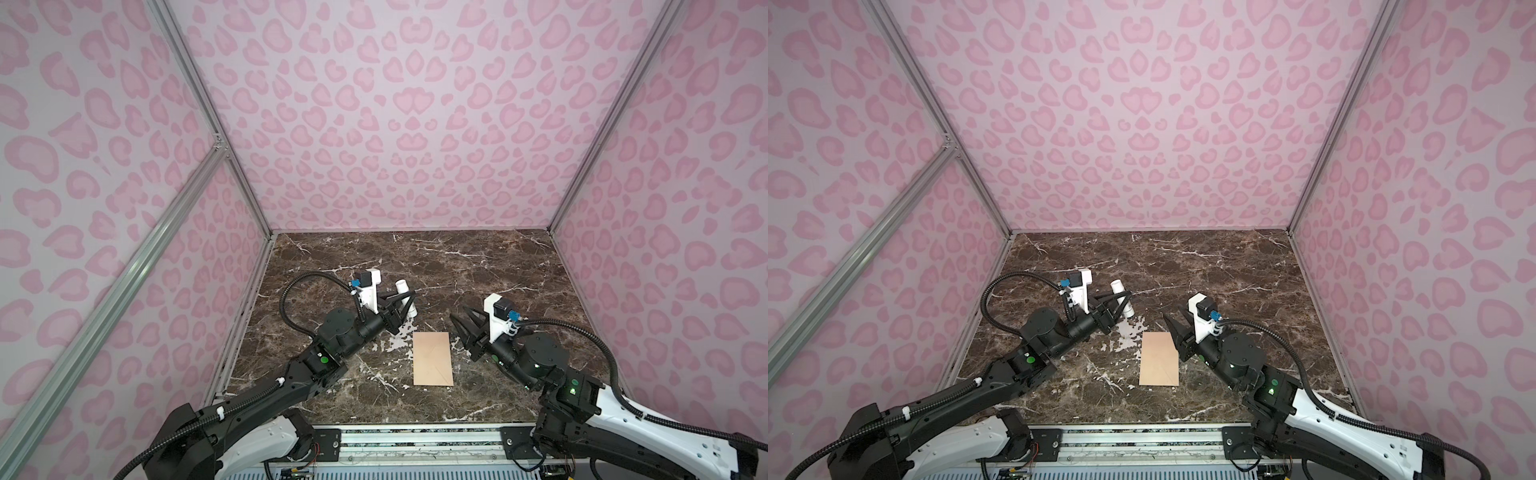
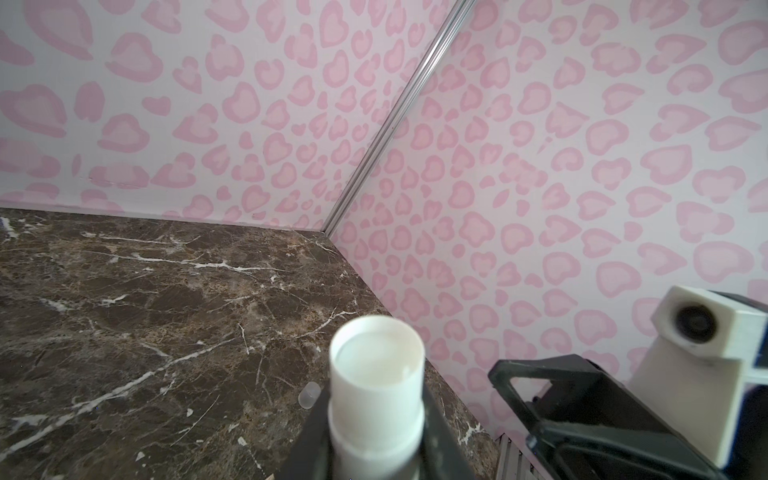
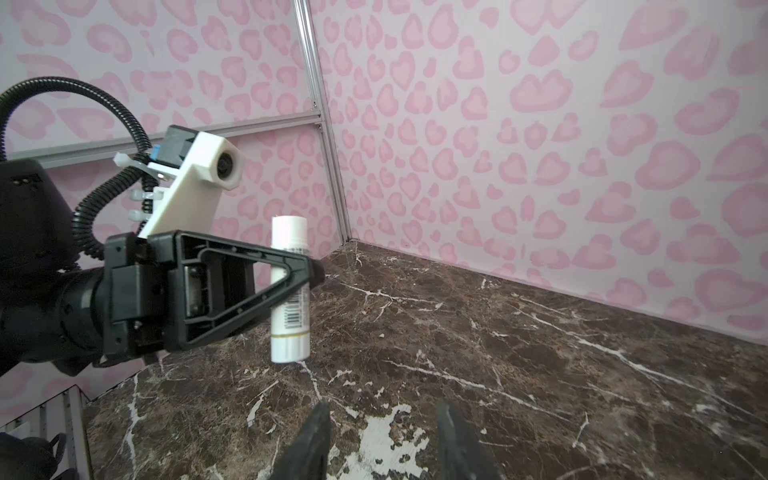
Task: Place the letter into the envelope and seal it
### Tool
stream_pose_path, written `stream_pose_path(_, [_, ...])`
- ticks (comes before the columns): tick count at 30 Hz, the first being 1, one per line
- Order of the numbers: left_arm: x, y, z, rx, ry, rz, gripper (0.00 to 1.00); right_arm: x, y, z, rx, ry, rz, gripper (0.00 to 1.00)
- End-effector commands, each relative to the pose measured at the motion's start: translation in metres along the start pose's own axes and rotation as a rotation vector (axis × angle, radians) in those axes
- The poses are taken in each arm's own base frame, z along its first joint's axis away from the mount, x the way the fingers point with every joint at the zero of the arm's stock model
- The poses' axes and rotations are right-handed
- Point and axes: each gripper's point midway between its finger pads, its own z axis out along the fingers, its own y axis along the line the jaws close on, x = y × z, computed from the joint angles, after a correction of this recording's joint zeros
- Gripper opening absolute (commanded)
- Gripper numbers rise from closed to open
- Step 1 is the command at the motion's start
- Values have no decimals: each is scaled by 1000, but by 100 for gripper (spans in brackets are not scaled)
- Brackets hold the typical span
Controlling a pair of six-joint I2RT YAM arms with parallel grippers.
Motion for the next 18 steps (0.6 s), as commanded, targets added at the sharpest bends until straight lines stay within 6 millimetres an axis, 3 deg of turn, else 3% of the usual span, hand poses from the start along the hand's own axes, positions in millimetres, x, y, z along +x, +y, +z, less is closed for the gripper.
stream_pose_path(1, [-8,-21,-3,131,-17,-28,4,1,24,2,-216,-4,142,44])
stream_pose_path(9, [-10,-47,-2,335,8,-71,5,7,58,10,-496,25,301,53])
stream_pose_path(18, [-3,-53,4,405,37,-93,5,8,68,20,-589,51,357,60])
